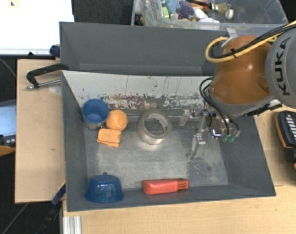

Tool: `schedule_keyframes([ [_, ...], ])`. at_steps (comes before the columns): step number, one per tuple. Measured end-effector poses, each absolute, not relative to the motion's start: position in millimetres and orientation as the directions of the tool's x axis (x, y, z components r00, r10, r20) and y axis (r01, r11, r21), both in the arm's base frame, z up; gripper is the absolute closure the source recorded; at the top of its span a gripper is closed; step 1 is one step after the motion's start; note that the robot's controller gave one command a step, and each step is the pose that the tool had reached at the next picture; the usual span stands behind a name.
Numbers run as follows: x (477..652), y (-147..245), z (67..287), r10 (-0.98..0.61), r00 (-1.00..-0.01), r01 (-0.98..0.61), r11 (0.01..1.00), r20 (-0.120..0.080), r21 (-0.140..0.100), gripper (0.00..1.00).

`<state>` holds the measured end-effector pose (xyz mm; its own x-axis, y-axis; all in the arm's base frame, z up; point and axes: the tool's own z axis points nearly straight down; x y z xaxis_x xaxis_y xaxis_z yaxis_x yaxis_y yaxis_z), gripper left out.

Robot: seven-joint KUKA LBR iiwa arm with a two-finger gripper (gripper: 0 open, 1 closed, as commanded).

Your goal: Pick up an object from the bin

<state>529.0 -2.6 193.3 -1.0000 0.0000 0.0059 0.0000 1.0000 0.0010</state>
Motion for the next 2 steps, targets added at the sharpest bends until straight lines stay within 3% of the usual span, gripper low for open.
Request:
schedule_keyframes([
  [1,530.7,-2.7,197.8,0.000,-1.000,0.000,1.000,-0.003,0.001,0.00],
  [2,541.2,22.5,148.6,0.017,-1.000,0.017,1.000,-0.007,0.001,0.00],
])
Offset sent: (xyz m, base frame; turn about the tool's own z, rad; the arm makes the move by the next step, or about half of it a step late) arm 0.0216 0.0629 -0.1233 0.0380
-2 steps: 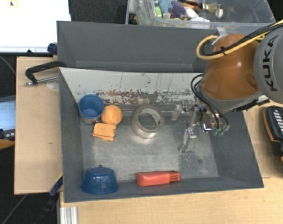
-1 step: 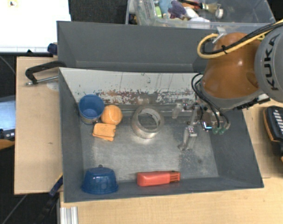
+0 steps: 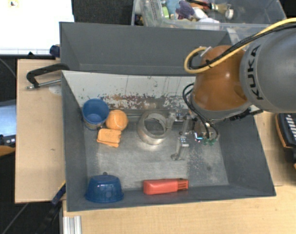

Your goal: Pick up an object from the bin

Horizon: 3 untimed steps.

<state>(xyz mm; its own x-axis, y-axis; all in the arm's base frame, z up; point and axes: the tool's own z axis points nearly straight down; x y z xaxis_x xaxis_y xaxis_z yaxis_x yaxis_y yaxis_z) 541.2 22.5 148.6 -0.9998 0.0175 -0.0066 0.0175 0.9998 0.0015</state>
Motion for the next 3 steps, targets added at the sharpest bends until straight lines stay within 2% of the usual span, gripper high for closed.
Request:
schedule_keyframes([
  [1,547.1,36.6,112.9,0.088,-0.996,0.088,0.996,0.004,0.003,0.00],
  [2,579.0,59.9,71.1,0.020,-1.000,0.020,1.000,-0.001,0.002,1.00],
  [3,579.0,59.9,71.1,0.020,-1.000,0.020,1.000,-0.001,0.002,1.00],
])
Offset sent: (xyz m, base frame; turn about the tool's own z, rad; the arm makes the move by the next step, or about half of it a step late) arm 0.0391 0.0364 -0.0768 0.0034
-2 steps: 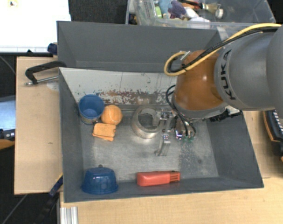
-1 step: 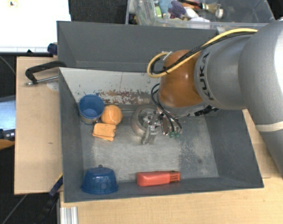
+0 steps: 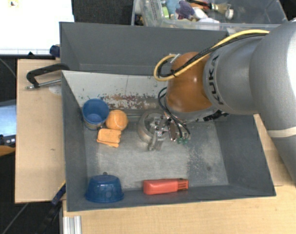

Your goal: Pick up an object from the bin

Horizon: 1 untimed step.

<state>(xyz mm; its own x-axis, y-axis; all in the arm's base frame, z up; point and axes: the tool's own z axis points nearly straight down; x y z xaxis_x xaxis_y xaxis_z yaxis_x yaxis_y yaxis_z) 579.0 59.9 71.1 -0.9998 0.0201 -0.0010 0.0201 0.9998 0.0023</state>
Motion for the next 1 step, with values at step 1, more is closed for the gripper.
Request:
schedule_keyframes([
  [1,575.9,60.7,125.6,0.019,-1.000,0.019,1.000,0.000,0.003,1.00],
])
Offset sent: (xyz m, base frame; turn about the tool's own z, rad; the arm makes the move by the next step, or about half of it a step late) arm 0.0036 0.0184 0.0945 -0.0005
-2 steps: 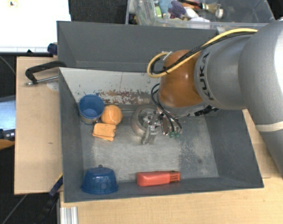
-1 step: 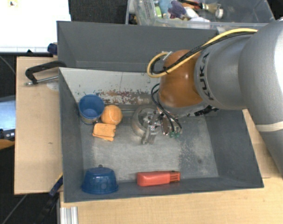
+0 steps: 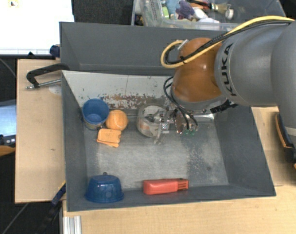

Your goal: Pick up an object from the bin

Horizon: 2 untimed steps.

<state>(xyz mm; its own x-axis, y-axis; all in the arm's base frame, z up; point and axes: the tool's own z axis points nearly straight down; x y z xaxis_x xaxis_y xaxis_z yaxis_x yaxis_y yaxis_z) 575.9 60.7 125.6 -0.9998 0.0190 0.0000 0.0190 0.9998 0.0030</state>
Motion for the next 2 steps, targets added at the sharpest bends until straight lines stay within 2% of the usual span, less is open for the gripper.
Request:
schedule_keyframes([
  [1,582.6,76.9,164.8,0.019,-1.000,0.019,1.000,-0.005,0.004,1.00],
  [2,581.7,64.4,207.4,0.008,-1.000,0.008,1.000,0.001,0.004,1.00],
])
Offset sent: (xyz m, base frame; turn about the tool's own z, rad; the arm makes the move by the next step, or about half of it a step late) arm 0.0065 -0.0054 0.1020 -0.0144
